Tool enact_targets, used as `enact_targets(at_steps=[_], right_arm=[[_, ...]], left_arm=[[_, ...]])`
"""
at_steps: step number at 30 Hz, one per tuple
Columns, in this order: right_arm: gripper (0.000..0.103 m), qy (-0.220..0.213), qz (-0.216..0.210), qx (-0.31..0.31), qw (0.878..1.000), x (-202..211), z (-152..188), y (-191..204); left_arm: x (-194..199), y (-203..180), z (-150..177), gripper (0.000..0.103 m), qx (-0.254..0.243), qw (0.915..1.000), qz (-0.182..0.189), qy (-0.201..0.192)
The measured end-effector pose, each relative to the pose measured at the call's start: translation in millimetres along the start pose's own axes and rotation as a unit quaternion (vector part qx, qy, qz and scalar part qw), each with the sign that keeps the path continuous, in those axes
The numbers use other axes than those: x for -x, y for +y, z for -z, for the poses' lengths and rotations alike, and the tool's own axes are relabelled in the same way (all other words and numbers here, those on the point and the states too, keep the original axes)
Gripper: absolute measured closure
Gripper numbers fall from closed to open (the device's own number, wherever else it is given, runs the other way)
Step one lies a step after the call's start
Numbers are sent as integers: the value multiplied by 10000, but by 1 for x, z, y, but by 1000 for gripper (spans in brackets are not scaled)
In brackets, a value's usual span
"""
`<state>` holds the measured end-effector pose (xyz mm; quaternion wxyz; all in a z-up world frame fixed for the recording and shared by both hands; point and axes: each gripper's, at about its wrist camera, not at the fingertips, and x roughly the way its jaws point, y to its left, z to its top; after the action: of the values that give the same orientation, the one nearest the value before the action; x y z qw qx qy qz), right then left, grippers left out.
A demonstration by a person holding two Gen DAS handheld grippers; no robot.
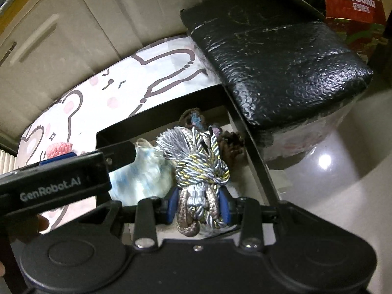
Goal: Organize objects
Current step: 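Open the left tool to drop the pouch while the right tool releases the rope toy into the box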
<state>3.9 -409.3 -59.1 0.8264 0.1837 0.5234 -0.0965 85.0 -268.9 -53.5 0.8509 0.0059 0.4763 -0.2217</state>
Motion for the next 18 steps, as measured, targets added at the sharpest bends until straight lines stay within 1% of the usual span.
enact_targets(at_steps=[3, 8, 13, 14, 15, 16, 18], right_arm=[[67, -56, -23, 83, 9999, 3, -1, 3], [66, 17, -293, 404, 9988, 5, 2, 17], [65, 90, -307, 616, 9976, 0, 4, 31], [62, 79, -244, 627, 9977, 0, 4, 32], [51, 71, -163, 638, 9978, 0, 4, 32], [44, 44, -106, 632, 9979, 1, 4, 32], [43, -11, -65, 613, 9981, 3, 3, 31]], left_arm=[[4, 2, 0, 5, 21, 9999, -89, -49], [11, 11, -3, 5, 205, 9996, -194, -101], [15, 15, -2, 5, 203, 9994, -275, -87], [15, 16, -2, 5, 186, 9994, -294, -72], [16, 16, -1, 5, 174, 9993, -317, -55], [16, 17, -1, 5, 166, 9993, -342, -35], [16, 17, 0, 5, 154, 9991, -401, 12]])
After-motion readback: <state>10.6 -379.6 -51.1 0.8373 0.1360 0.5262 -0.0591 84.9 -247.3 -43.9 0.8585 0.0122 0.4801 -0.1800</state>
